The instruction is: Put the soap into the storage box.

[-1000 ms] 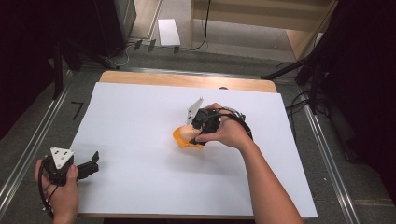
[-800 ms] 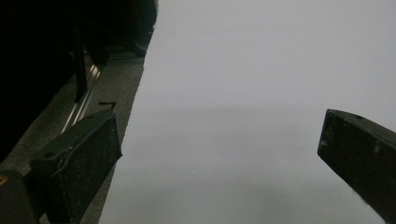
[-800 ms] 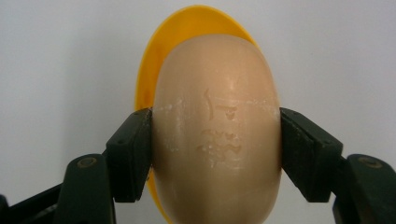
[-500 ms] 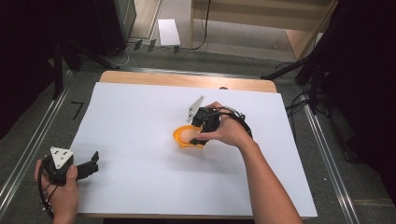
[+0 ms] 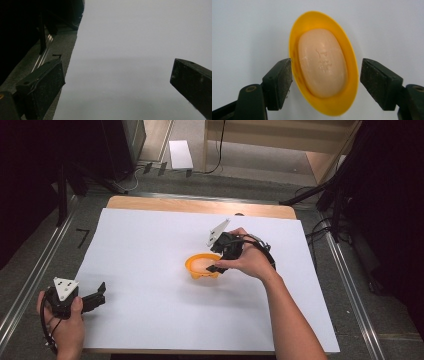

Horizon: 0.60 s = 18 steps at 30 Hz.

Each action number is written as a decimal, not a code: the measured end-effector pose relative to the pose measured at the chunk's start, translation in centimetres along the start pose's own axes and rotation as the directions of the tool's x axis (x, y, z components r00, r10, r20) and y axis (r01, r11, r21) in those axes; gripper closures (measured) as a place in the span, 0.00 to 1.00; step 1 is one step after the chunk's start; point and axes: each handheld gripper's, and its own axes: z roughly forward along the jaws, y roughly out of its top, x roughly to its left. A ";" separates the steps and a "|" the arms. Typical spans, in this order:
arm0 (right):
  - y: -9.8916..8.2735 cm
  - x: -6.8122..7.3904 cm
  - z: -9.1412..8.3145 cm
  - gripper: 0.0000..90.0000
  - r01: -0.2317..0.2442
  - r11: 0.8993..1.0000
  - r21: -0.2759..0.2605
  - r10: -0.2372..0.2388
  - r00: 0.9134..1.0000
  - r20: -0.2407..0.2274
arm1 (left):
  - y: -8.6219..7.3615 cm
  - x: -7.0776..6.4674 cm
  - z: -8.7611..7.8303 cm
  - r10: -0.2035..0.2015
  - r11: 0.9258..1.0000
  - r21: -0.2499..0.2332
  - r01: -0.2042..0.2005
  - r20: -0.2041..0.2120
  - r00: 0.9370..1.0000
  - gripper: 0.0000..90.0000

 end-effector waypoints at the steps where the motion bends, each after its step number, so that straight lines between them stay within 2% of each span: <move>1: 0.0 0.0 0.0 0.29 0.000 1.000 0.000 0.000 1.000 0.000 | 0.0 0.0 0.0 0.000 1.000 0.000 0.000 0.000 1.000 0.00; 2: -0.7 -0.2 -0.3 0.26 -0.028 1.000 -0.008 0.029 0.999 0.017 | 0.0 0.0 0.0 0.000 1.000 0.000 0.000 0.000 1.000 0.00; 4: -0.8 -0.1 -0.4 0.24 -0.039 0.999 -0.004 0.039 0.999 0.022 | 0.0 0.0 0.0 0.000 1.000 -0.001 0.000 0.000 1.000 0.00; 5: -1.2 -0.2 -0.6 0.24 -0.053 0.999 -0.007 0.054 0.998 0.045 | 0.0 0.0 0.0 0.000 1.000 0.002 0.000 -0.002 1.000 0.00; 7: -2.2 -0.2 -1.2 0.20 -0.120 0.992 -0.039 0.123 0.990 0.063 | 0.0 0.0 0.0 0.000 1.000 0.002 0.000 -0.002 1.000 0.00; 8: -2.2 -0.2 -1.2 0.20 -0.120 0.992 -0.039 0.123 0.990 0.063 | 0.0 0.0 0.0 0.000 1.000 0.002 0.000 -0.002 1.000 0.00; 12: -3.7 0.0 -1.9 0.14 -0.198 0.979 -0.050 0.203 0.974 0.104 | 0.0 0.0 0.0 0.000 1.000 0.002 0.000 -0.003 1.000 0.00; 15: -4.6 0.1 -2.1 0.08 -0.239 0.970 -0.054 0.244 0.960 0.139 | 0.0 0.0 0.0 0.000 1.000 0.002 0.000 -0.004 1.000 0.00; 18: -5.6 0.2 -2.4 0.07 -0.291 0.953 -0.081 0.300 0.943 0.146 | 0.0 -0.1 0.0 0.000 1.000 0.001 0.000 -0.005 1.000 0.00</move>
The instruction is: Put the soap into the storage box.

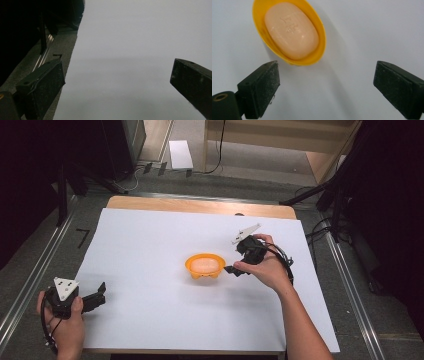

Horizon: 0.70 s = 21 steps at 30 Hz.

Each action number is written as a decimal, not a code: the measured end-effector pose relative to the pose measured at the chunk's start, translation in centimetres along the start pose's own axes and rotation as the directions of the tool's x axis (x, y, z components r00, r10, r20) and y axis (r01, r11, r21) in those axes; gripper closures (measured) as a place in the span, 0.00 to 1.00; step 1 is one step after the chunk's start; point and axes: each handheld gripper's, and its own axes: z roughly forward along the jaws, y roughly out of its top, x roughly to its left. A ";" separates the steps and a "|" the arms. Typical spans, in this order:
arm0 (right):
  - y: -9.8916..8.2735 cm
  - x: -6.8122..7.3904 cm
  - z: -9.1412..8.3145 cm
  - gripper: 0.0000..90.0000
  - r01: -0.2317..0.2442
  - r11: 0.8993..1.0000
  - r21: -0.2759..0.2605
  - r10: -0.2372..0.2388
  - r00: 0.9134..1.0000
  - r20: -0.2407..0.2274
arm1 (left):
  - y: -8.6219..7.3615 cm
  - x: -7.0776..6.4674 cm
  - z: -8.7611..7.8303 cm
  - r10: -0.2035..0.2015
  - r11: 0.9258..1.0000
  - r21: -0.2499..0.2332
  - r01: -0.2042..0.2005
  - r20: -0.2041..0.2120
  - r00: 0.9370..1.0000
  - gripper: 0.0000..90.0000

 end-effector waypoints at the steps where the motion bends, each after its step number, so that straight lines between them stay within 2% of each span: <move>1: -0.3 -0.1 -0.1 0.06 -0.015 1.000 -0.009 0.015 1.000 0.004 | 0.0 0.0 0.0 0.000 1.000 0.001 0.000 0.001 1.000 0.00; 3: -1.0 -0.2 -0.3 0.05 -0.052 0.998 -0.027 0.052 0.999 0.009 | 0.0 0.0 0.0 -0.001 1.000 0.000 0.001 0.001 1.000 0.00; 4: -1.0 -0.2 -0.3 0.05 -0.052 0.998 -0.027 0.052 0.999 0.009 | 0.0 0.0 0.0 -0.001 1.000 0.000 0.001 0.001 1.000 0.00; 8: -2.3 -0.3 -0.6 0.03 -0.103 0.994 -0.043 0.104 0.994 0.035 | 0.0 0.0 0.0 -0.001 1.000 0.001 0.001 0.001 1.000 0.00; 10: -2.5 -0.3 -0.7 0.03 -0.108 0.993 -0.046 0.110 0.993 0.047 | 0.0 0.0 0.0 0.000 1.000 0.001 0.000 0.001 1.000 0.00; 12: -3.2 -0.1 -1.0 0.04 -0.136 0.989 -0.064 0.140 0.988 0.067 | 0.0 0.0 0.0 0.001 1.000 0.002 -0.001 -0.001 1.000 0.00; 16: -4.3 0.0 -1.3 0.04 -0.139 0.987 -0.080 0.146 0.985 0.093 | 0.0 0.0 0.0 0.004 1.000 0.001 -0.004 -0.002 1.000 0.00; 21: -6.2 -0.1 -1.5 0.06 -0.174 0.977 -0.124 0.188 0.975 0.116 | 0.0 -0.1 0.0 0.004 1.000 0.002 -0.004 -0.003 1.000 0.00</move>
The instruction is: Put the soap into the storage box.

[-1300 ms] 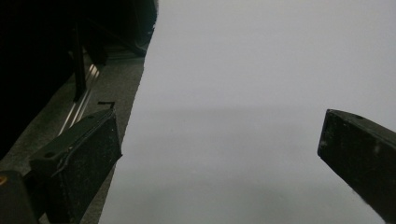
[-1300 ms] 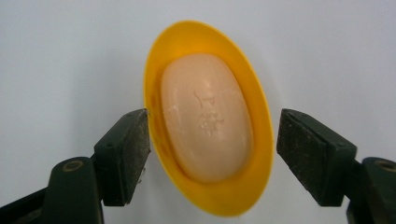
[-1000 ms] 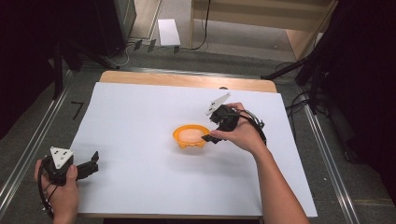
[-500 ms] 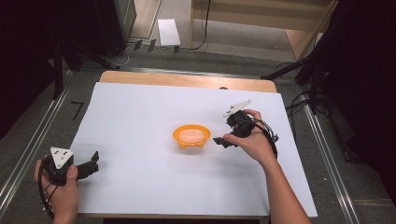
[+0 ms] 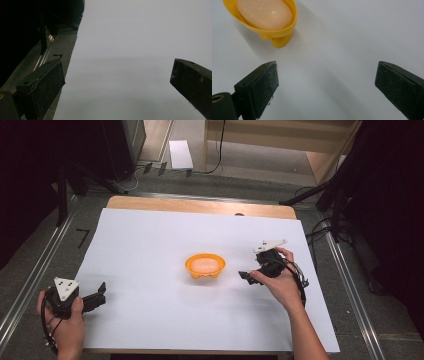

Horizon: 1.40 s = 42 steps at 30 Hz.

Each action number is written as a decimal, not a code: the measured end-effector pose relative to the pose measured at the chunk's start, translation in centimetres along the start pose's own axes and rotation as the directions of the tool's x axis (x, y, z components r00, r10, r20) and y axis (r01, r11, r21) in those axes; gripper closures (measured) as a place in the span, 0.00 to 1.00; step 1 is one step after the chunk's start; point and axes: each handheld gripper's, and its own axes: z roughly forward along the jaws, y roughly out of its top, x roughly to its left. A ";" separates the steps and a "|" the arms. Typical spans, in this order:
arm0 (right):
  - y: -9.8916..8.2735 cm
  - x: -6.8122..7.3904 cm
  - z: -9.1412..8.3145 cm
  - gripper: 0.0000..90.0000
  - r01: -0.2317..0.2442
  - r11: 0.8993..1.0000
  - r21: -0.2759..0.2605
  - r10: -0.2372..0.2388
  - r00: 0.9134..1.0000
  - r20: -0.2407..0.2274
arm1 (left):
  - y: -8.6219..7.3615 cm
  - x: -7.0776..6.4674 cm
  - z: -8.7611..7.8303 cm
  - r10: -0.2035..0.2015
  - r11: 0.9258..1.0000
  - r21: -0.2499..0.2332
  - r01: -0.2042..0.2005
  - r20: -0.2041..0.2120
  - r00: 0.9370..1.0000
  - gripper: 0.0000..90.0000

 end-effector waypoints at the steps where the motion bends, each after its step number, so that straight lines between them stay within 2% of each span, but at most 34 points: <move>1: -0.4 -0.1 -0.1 0.06 -0.013 1.000 -0.003 0.013 1.000 0.000 | 0.0 0.0 0.0 0.000 1.000 0.000 0.000 0.000 1.000 0.00; 10: -3.1 -0.7 -1.1 0.06 -0.068 0.997 -0.033 0.068 0.998 0.017 | 0.0 0.0 0.0 0.003 1.000 0.002 -0.003 -0.001 1.000 0.00; 25: -7.0 -1.5 -2.8 0.06 -0.113 0.992 -0.049 0.116 0.992 0.042 | 0.0 0.0 0.0 0.003 1.000 0.001 -0.003 -0.004 1.000 0.00; 29: -8.5 -1.6 -3.4 0.06 -0.142 0.988 -0.055 0.145 0.988 0.055 | 0.0 0.0 0.0 0.004 1.000 0.001 -0.004 -0.004 1.000 0.00; 33: -9.4 -1.9 -3.7 0.06 -0.151 0.986 -0.066 0.155 0.986 0.059 | 0.0 0.0 0.0 0.004 1.000 0.000 -0.004 -0.004 1.000 0.00; 38: -11.4 -2.2 -4.3 0.06 -0.170 0.982 -0.082 0.176 0.982 0.075 | 0.0 0.0 0.0 0.005 1.000 -0.001 -0.005 -0.005 1.000 0.00; 42: -12.7 -2.3 -4.8 0.06 -0.201 0.975 -0.094 0.208 0.975 0.073 | 0.0 0.0 0.0 0.004 1.000 -0.004 -0.004 -0.003 1.000 0.00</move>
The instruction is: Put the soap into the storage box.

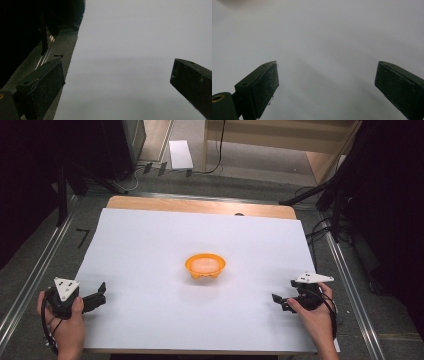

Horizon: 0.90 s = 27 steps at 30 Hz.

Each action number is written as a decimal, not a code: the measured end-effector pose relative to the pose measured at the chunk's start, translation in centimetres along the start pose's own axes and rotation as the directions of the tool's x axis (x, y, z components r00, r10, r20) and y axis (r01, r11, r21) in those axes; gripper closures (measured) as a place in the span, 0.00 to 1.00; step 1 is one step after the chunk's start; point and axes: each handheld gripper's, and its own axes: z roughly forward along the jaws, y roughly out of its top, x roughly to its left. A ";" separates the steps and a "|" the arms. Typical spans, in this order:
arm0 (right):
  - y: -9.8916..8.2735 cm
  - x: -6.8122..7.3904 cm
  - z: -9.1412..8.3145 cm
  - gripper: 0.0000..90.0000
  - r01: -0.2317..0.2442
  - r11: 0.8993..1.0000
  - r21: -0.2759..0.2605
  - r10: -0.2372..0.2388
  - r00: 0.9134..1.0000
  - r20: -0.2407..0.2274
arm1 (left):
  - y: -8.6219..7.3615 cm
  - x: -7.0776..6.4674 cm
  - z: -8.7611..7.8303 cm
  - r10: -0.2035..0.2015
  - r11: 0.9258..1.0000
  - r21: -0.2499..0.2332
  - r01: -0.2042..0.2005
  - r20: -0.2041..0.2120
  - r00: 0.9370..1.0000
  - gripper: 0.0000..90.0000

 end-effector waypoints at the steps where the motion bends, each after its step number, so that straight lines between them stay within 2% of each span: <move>1: 0.0 0.0 0.0 0.06 0.000 1.000 0.000 0.000 1.000 0.000 | 0.0 0.0 0.0 0.000 1.000 -0.001 0.000 0.001 1.000 0.00; 11: -3.0 -0.8 -1.7 0.04 -0.039 0.998 -0.057 0.040 0.999 0.023 | 0.0 0.0 0.0 -0.001 1.000 -0.003 0.001 0.001 1.000 0.00; 21: -4.6 -1.1 -3.2 0.02 -0.070 0.990 -0.121 0.075 0.996 0.039 | 0.0 0.0 0.0 0.000 1.000 -0.004 0.000 0.001 1.000 0.00; 27: -5.6 -1.0 -4.2 0.00 -0.081 0.986 -0.148 0.087 0.996 0.032 | 0.0 0.0 0.0 0.002 1.000 -0.005 -0.002 0.000 1.000 0.00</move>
